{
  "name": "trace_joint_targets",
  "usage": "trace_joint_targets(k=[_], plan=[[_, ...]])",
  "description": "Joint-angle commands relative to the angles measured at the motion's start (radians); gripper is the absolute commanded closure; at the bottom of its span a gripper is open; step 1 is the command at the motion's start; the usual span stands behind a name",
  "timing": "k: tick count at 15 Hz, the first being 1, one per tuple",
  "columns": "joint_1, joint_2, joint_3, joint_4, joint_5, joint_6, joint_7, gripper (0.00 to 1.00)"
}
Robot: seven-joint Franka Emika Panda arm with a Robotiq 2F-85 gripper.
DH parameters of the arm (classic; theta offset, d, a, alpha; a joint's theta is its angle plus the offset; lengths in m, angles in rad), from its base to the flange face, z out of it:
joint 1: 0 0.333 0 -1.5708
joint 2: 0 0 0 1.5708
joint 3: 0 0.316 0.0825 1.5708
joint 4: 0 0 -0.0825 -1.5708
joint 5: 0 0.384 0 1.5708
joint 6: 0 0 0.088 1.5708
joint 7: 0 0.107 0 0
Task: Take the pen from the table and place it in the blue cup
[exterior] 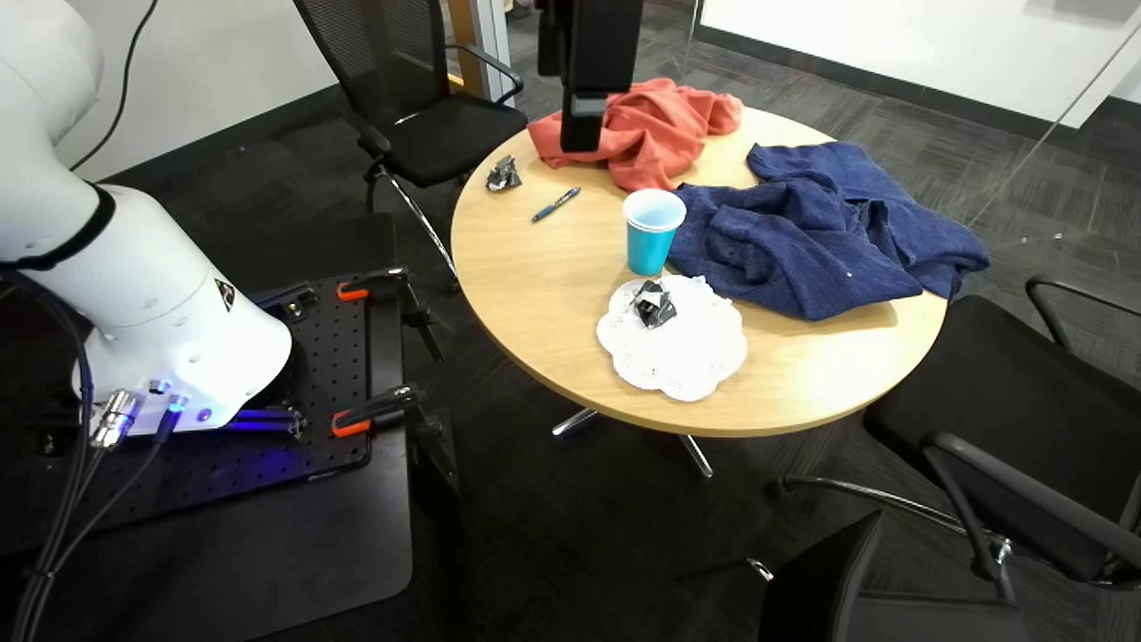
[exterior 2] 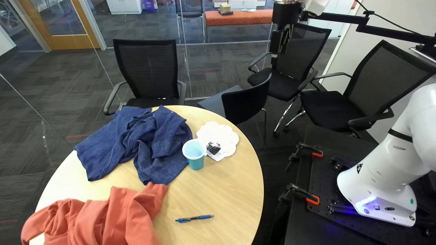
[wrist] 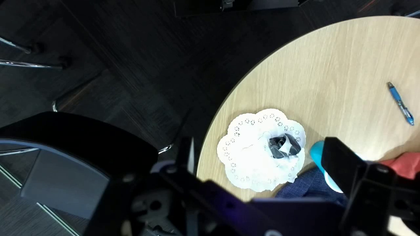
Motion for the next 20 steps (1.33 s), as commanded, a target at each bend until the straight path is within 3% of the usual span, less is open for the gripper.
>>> trace_joint_targets(k=[1,10,15,20], plan=[[0.009,0.0,0.03,-0.018,0.005,0.045,-0.009,0.0],[0.128,0.022,0.14,-0.133,0.053,0.275,-0.052,0.0],[0.211,0.081,0.191,-0.193,0.095,0.453,-0.138,0.0],[0.266,0.154,0.252,-0.203,0.109,0.547,-0.147,0.0]])
